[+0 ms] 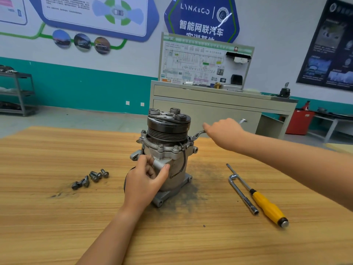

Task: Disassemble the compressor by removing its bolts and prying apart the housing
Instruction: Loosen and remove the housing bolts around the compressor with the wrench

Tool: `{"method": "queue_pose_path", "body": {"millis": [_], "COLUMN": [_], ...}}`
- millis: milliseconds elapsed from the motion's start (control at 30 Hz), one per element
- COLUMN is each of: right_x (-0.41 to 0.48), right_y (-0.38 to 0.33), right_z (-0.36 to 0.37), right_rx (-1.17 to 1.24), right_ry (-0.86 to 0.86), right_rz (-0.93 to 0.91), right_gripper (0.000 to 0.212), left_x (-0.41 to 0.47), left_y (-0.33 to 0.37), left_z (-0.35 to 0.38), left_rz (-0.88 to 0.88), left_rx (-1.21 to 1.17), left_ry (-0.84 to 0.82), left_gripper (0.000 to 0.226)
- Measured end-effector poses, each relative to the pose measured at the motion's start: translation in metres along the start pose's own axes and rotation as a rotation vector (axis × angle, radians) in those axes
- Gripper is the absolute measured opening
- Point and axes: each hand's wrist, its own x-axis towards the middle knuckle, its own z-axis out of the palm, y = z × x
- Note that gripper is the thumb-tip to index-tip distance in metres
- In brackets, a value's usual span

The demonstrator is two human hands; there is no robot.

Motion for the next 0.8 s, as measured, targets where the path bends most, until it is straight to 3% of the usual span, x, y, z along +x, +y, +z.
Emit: {"method": "queue_pose_path", "body": {"millis": [100,300,500,800], "right_x": [0.019,0.037,-0.006,-0.063], "right_y": [-0.008,-0.015,-0.003,-0.019], "right_z": [0.026,0.037,0.018,-0.017], "right_rx": [0.139,0.31,0.576,0.411], "right_ry": [0.166,0.282,0.383,-0.073], "right_rz": [-0.003,-0.001,0.265,0.194], "right_gripper": [0.05,0.033,0.026,0.013], "left_x": [0.0,-0.001,0.0,-0.001], "left_y": [-0.002,-0.001,-0.004,-0.002], "left_z": [-0.001,-0.002,0.0,0.0], "left_rz": [0.011,0.013,0.036,0.008], "left_rx": [0.011,-0.011,0.015,-0.002], "left_ry": [-0.012,-0.014,-0.004,0.017], "left_gripper": [0.026,0.033,0.028,0.027]}}
